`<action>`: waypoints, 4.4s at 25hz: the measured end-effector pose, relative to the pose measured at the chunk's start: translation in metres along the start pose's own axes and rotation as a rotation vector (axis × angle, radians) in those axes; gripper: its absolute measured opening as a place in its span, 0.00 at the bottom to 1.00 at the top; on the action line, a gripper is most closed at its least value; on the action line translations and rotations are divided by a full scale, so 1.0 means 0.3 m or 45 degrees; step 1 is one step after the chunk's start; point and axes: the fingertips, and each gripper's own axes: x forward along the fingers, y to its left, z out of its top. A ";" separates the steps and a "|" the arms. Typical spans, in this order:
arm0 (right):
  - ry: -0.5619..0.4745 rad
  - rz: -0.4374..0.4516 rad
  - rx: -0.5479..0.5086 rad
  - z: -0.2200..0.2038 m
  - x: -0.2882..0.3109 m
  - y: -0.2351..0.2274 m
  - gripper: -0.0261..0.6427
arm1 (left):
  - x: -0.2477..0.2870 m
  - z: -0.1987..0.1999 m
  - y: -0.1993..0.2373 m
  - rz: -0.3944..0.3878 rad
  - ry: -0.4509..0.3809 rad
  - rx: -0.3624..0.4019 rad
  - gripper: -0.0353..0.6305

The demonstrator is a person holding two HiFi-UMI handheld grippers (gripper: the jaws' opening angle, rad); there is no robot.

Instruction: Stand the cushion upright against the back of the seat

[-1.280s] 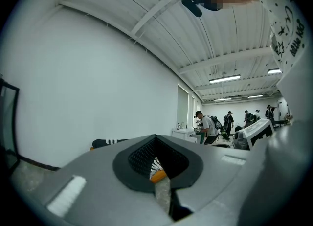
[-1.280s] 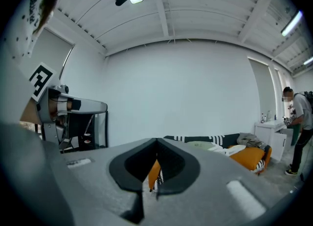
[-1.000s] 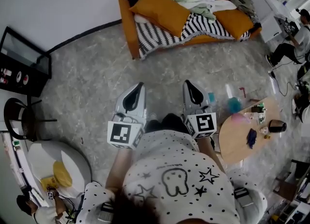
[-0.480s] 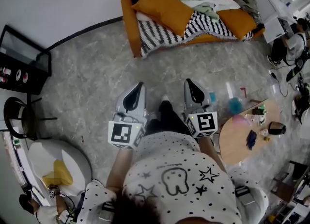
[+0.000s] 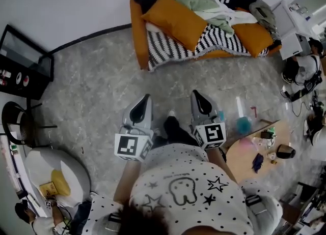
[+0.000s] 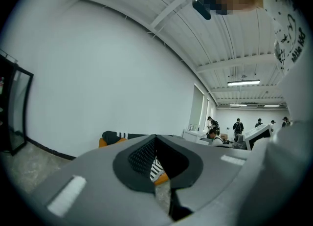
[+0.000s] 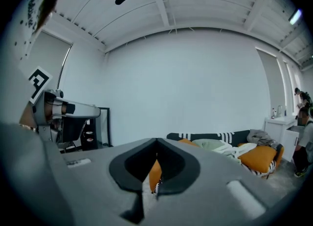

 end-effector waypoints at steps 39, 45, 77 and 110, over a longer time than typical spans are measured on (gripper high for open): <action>-0.009 0.071 0.015 0.037 0.404 -0.364 0.03 | 0.562 0.101 0.090 0.051 -0.101 -0.012 0.05; 0.001 0.020 0.023 0.054 0.496 -0.386 0.03 | 0.651 0.126 0.181 0.018 -0.085 -0.014 0.05; 0.042 -0.165 0.025 0.108 0.830 -0.450 0.03 | 0.970 0.187 0.425 -0.213 -0.026 -0.036 0.05; 0.026 -0.047 0.030 0.165 1.146 -0.828 0.03 | 1.365 0.235 0.469 -0.021 -0.056 -0.047 0.05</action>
